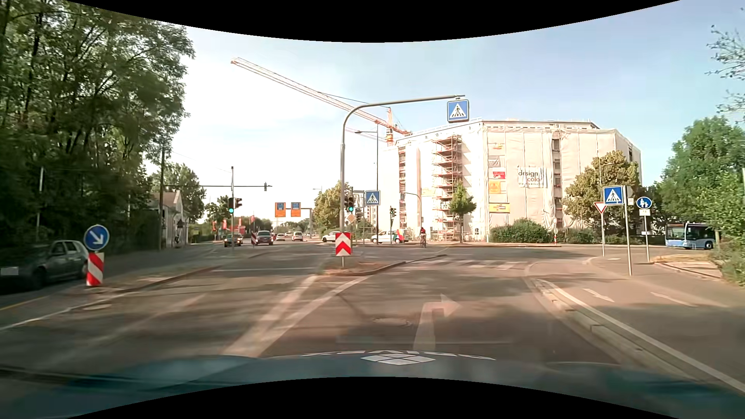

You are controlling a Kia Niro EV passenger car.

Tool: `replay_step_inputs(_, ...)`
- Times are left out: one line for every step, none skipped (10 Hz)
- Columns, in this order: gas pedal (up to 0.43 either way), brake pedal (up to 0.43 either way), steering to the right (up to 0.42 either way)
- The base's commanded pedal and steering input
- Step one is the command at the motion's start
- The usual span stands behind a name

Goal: Follow the waypoints while adhering to traffic rules and regulations

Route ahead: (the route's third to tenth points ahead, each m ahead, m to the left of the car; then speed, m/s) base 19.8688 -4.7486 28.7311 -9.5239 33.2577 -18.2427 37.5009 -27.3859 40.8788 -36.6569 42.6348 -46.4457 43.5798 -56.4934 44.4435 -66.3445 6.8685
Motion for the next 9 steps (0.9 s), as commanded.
replay_step_inputs(0.0, 0.195, 0.085)
replay_step_inputs(0.0, 0.201, 0.085)
replay_step_inputs(0.0, 0.201, 0.087)
replay_step_inputs(0.0, 0.207, 0.089)
replay_step_inputs(0.0, 0.207, 0.093)
replay_step_inputs(0.0, 0.207, 0.096)
replay_step_inputs(0.0, 0.213, 0.1)
replay_step_inputs(0.0, 0.213, 0.1)
replay_step_inputs(0.0, 0.244, 0.1)
